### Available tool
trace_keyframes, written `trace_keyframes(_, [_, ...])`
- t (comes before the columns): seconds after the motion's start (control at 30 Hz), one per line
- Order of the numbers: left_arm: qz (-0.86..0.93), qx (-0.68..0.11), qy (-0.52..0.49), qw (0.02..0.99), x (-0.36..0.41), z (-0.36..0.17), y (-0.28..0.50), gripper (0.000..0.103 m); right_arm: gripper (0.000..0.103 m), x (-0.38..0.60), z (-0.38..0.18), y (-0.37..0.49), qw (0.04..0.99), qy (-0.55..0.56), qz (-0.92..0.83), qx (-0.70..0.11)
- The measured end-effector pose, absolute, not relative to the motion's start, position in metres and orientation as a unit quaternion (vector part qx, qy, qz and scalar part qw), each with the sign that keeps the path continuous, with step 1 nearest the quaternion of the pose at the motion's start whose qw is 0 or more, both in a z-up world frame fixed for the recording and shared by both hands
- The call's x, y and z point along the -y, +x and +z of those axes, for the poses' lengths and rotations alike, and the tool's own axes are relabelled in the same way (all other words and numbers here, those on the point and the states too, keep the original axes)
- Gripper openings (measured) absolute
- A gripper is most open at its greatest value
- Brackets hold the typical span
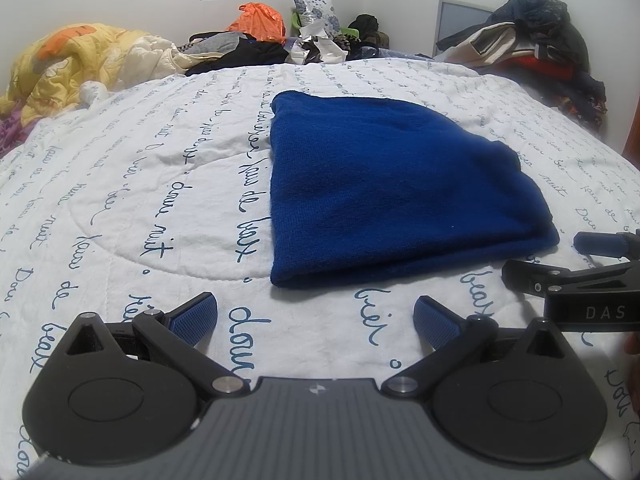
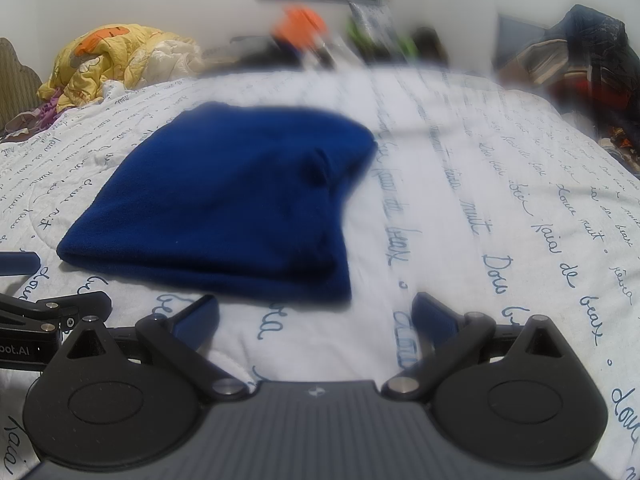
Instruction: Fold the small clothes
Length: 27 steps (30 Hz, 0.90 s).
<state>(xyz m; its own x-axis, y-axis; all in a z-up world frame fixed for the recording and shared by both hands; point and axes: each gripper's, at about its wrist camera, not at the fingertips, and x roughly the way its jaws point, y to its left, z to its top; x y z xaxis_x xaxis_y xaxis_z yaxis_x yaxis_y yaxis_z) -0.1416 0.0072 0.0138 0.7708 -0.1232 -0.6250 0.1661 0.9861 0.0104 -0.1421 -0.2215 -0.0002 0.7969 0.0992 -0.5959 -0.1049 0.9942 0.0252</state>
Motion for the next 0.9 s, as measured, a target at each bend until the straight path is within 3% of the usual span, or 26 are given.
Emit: trace_keyframes(0.9, [-0.066,-0.341,0.031,0.937,-0.0085,0.0161,-0.1389,0.103,0.103,0.2212,-0.0003,-0.1415,0.948,-0.005,0.053,-0.315])
